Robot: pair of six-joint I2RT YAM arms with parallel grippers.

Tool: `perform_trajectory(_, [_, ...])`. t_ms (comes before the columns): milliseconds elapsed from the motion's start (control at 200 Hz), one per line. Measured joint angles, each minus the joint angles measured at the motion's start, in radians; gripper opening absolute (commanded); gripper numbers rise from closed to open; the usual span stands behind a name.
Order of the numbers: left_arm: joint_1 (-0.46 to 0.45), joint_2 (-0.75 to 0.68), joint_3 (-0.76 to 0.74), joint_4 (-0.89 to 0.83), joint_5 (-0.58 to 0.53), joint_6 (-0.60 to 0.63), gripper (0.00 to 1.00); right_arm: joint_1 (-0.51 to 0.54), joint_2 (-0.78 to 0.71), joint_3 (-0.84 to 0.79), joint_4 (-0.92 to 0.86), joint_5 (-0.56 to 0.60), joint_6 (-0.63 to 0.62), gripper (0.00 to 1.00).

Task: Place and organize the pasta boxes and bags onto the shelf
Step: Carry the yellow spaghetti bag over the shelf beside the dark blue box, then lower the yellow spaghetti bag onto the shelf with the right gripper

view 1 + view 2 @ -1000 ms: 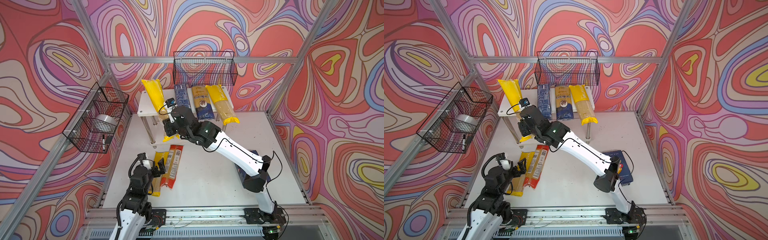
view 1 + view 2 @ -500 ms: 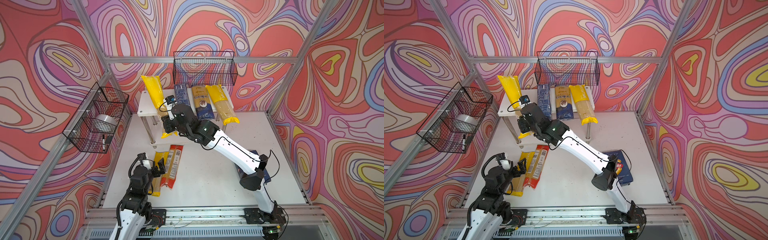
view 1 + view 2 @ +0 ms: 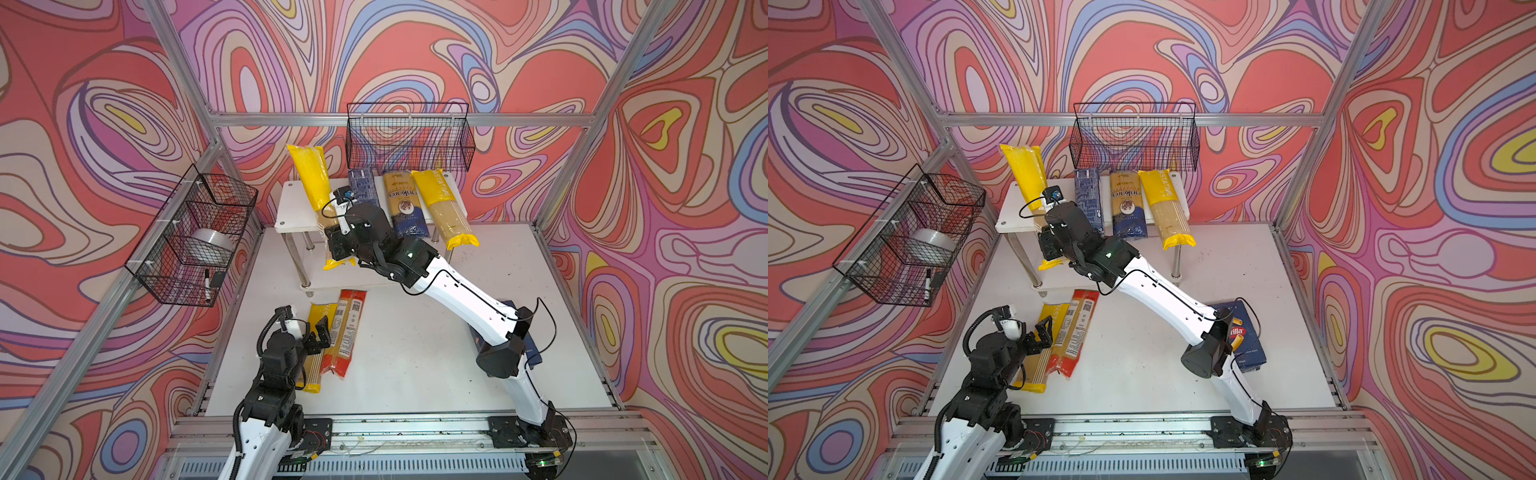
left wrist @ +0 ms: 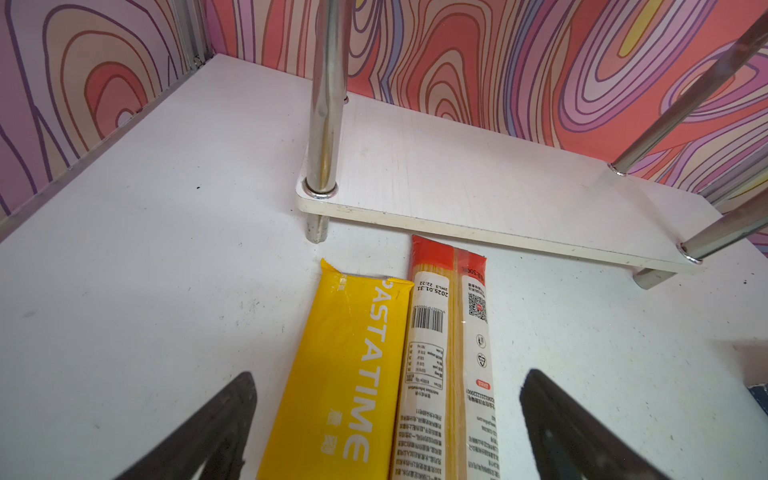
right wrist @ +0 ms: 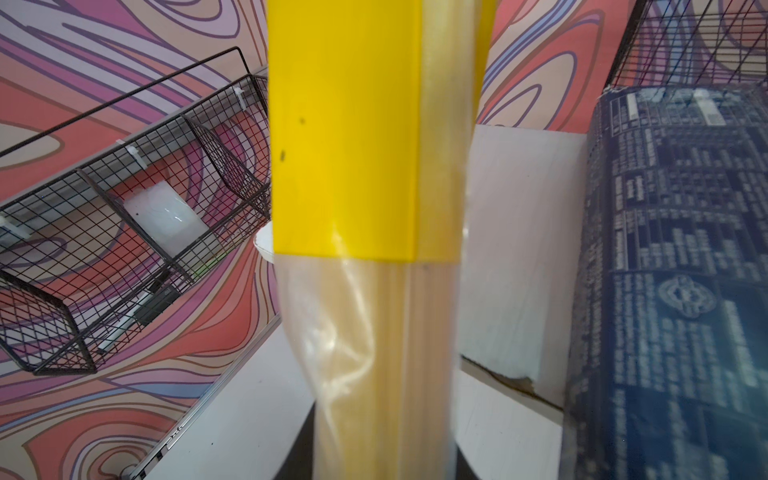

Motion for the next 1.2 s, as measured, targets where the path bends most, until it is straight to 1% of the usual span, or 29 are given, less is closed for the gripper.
perform_trajectory(351, [0.0, 0.013, 0.0, 0.0, 0.0, 0.0, 1.0, -0.009, 0.009, 0.003, 0.025, -0.023, 0.028, 0.22])
perform_trajectory(486, [0.0, 0.013, 0.0, 0.0, 0.0, 0.0, 1.0, -0.011, 0.009, 0.003, 0.029, -0.027, 0.039, 0.29])
perform_trajectory(581, [0.0, 0.013, 0.0, 0.0, 0.0, 0.0, 1.0, -0.011, 0.009, 0.003, 0.041, -0.028, 0.042, 0.38])
perform_trajectory(606, [0.0, 0.013, 0.0, 0.0, 0.0, 0.0, 1.0, -0.012, 0.01, 0.003, 0.05, -0.027, 0.043, 0.39])
perform_trajectory(921, [0.0, 0.013, 0.0, 0.0, 0.0, 0.0, 1.0, -0.071, 0.011, 0.037, 0.184, 0.008, 0.047, 0.4])
perform_trajectory(1082, [0.0, 0.013, 0.0, 0.0, 0.0, 0.0, 1.0, -0.081, 0.011, 0.039, 0.192, 0.014, 0.046, 0.41])
perform_trajectory(1197, [0.0, 0.013, 0.0, 0.0, 0.0, 0.0, 1.0, -0.074, 0.008, 0.034, 0.183, -0.002, 0.039, 0.43])
